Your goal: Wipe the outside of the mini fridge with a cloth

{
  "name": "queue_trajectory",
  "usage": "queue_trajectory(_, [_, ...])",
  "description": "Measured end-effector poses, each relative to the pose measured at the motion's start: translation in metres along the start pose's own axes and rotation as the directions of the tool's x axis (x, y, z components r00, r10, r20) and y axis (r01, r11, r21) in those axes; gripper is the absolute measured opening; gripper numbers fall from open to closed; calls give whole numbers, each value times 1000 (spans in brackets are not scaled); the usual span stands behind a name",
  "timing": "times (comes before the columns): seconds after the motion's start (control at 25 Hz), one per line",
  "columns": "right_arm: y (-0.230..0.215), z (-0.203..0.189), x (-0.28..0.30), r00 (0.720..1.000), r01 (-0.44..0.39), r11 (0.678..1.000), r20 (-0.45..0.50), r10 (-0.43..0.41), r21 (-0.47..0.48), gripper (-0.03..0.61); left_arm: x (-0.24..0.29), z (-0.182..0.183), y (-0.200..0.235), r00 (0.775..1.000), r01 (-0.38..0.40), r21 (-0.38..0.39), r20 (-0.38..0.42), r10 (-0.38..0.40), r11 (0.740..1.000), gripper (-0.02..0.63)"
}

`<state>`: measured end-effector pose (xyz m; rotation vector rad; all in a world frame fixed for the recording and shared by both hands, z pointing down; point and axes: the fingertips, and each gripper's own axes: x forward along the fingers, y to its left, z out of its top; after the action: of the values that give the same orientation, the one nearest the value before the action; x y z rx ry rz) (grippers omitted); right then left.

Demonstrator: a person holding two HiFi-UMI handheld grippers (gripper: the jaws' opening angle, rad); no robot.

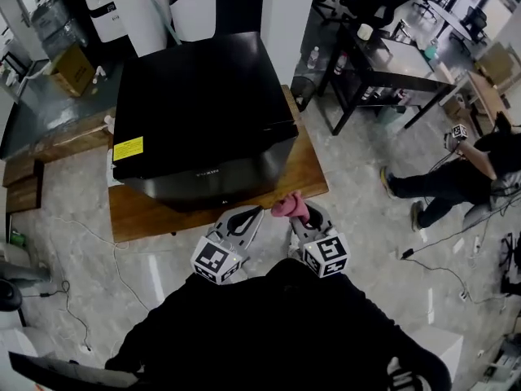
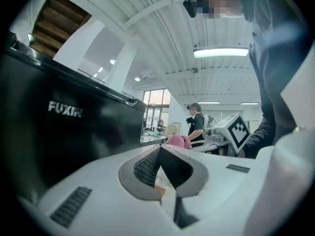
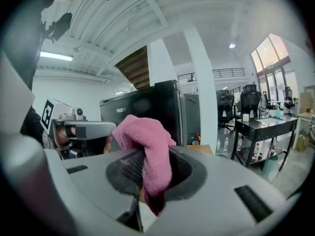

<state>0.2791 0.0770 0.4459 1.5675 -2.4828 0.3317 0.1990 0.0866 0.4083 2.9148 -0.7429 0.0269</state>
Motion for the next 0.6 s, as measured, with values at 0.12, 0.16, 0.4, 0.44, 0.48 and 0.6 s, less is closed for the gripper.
queue_trajectory(0.12, [-40, 8, 11, 999, -32, 999, 13, 32, 36, 78, 34, 18, -9, 1000, -3, 5, 23, 3, 1000, 6])
queue_trajectory(0.16, [-53, 11, 16, 999, -48, 998, 15, 47, 47, 78, 46, 21, -11, 1000, -13, 3, 27, 12, 1000, 6])
queue_trajectory(0.4, [-116, 49, 45, 984, -169, 982, 62, 164, 80, 78, 119, 43, -11, 992, -119, 13, 39, 118, 993, 6])
queue_trajectory(0.44, [-128, 55, 50, 979, -196, 977, 67, 190, 83, 78, 134, 44, -11, 990, -138, 14, 38, 137, 990, 6])
queue_trajectory(0.48, [-138, 59, 55, 973, -225, 971, 71, 219, 86, 78, 148, 46, -10, 986, -161, 6, 37, 161, 987, 6])
queue_trajectory(0.6, [-157, 74, 69, 944, -326, 941, 81, 319, 92, 78, 181, 52, -5, 972, -229, -19, 47, 229, 973, 6])
